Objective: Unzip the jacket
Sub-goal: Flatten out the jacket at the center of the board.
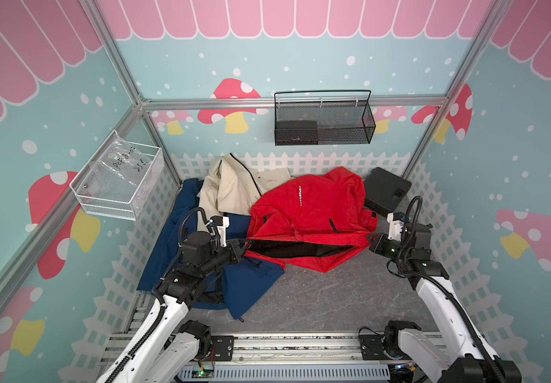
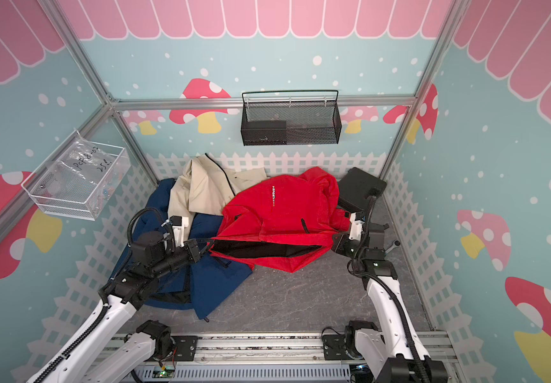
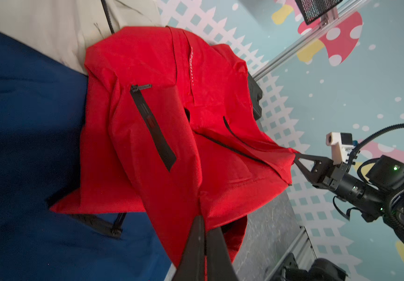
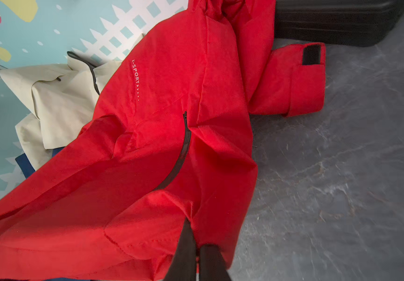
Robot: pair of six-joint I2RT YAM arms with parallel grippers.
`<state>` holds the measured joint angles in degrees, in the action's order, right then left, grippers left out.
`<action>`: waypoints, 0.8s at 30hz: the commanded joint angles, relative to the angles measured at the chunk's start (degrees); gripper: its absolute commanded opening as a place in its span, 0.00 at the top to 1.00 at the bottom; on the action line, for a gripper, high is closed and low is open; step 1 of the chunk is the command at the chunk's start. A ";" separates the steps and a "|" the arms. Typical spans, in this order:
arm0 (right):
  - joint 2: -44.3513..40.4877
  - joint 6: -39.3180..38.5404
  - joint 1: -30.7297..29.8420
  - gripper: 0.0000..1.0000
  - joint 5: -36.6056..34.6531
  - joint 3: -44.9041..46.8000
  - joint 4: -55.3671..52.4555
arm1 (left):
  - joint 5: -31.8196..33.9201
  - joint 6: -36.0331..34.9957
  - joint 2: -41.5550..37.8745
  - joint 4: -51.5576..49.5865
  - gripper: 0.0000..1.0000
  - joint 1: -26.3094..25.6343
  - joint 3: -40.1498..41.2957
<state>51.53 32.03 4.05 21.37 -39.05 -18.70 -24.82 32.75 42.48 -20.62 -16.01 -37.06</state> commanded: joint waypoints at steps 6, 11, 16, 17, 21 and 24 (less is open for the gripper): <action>-4.88 -0.80 0.60 0.48 -6.44 -5.98 -14.56 | -0.12 -0.91 -7.01 -12.35 0.99 -7.84 1.94; -5.62 -1.99 0.60 0.27 -0.83 -4.40 -14.47 | 7.16 0.55 -2.21 -12.64 0.98 -16.21 1.34; -2.22 -2.91 0.60 0.28 0.45 -0.54 -14.86 | 8.43 1.74 0.41 -12.51 0.97 -16.23 0.65; -1.48 -3.07 0.60 0.30 -0.45 -0.34 -14.87 | 8.67 2.14 0.49 -12.67 0.97 -16.26 0.80; 3.00 -4.29 0.60 0.31 -1.92 0.27 -12.69 | 11.26 5.70 1.65 -15.90 0.97 -16.25 1.46; 7.57 -5.02 0.63 0.30 -1.79 -0.23 -10.33 | 12.16 6.99 2.65 -17.92 0.98 -16.25 1.62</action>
<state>56.64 28.88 4.51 20.05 -39.33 -31.22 -15.49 36.84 44.53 -35.18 -32.01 -35.68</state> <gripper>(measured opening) 0.697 0.047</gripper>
